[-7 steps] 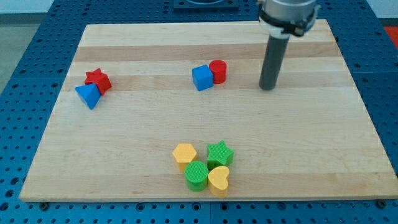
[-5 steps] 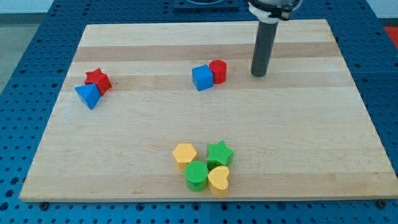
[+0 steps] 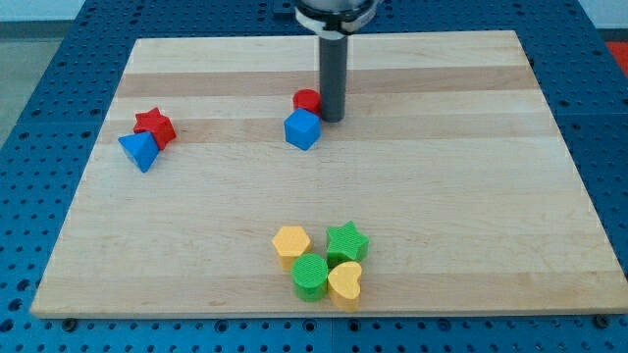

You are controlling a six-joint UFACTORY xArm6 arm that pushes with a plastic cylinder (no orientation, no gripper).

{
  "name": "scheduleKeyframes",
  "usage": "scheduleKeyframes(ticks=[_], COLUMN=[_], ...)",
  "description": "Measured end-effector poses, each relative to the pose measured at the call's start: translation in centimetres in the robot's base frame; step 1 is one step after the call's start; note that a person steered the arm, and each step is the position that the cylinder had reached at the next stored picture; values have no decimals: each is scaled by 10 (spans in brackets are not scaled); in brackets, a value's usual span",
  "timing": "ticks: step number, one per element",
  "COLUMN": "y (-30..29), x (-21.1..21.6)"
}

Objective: Slide the red circle to the right of the red star

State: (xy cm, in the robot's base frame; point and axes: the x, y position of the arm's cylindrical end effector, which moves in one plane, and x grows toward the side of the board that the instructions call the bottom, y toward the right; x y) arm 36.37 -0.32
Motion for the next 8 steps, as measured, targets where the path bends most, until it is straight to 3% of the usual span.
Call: scheduleKeyframes(ticks=[3, 4, 5, 6, 8], y=[-63, -63, -27, -26, -69], x=[0, 7, 1, -24, -40])
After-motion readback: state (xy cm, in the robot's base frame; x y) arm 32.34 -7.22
